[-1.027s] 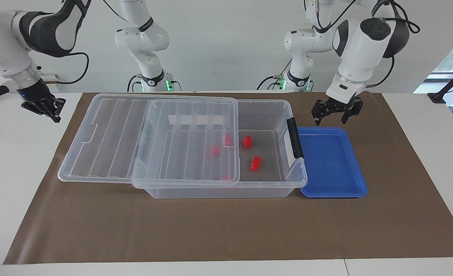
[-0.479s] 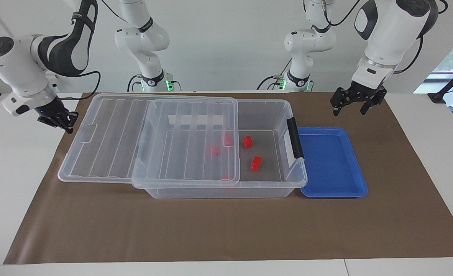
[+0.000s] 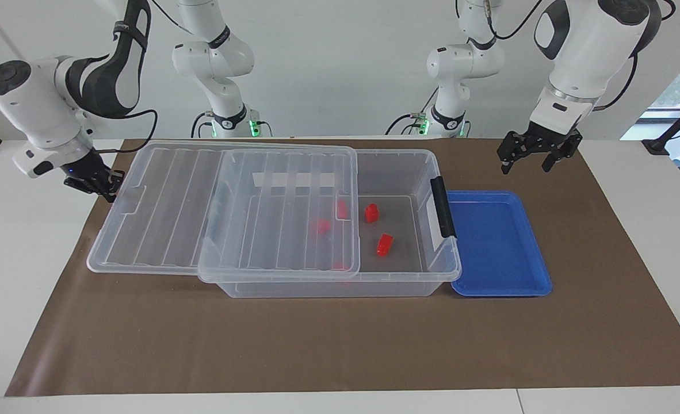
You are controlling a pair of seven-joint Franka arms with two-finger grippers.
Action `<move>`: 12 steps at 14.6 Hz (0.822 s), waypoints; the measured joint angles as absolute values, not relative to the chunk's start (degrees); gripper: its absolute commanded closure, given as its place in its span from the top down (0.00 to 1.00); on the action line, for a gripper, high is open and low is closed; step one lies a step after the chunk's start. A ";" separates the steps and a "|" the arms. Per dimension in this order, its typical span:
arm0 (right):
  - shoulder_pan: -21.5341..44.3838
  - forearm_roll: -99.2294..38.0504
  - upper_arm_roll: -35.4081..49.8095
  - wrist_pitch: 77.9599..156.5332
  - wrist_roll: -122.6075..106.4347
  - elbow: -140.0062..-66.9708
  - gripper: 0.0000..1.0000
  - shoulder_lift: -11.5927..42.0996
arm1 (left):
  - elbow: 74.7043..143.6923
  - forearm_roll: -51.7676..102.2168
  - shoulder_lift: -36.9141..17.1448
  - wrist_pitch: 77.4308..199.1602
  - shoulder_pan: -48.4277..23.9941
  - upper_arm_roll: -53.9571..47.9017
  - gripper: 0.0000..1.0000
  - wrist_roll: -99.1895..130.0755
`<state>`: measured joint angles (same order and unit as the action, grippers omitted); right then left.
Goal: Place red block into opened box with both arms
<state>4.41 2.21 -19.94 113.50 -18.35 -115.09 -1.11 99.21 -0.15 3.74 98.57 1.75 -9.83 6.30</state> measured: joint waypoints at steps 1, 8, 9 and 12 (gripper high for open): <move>4.80 2.08 -19.92 113.50 -18.12 -115.12 0.00 -1.11 | 99.05 -0.14 3.73 98.39 1.85 -9.73 1.00 6.29; 6.30 0.12 -19.22 113.21 -15.47 -115.17 0.00 -1.12 | 94.04 0.88 3.32 92.12 2.38 -5.12 1.00 0.52; 7.21 0.02 -19.16 113.08 -13.95 -115.18 0.00 -1.12 | 93.29 1.05 3.11 91.34 2.36 -4.54 1.00 -0.33; 9.00 0.00 -18.19 112.98 -10.29 -115.19 0.00 -1.12 | 92.35 1.23 2.56 90.19 1.69 -2.74 1.00 -1.49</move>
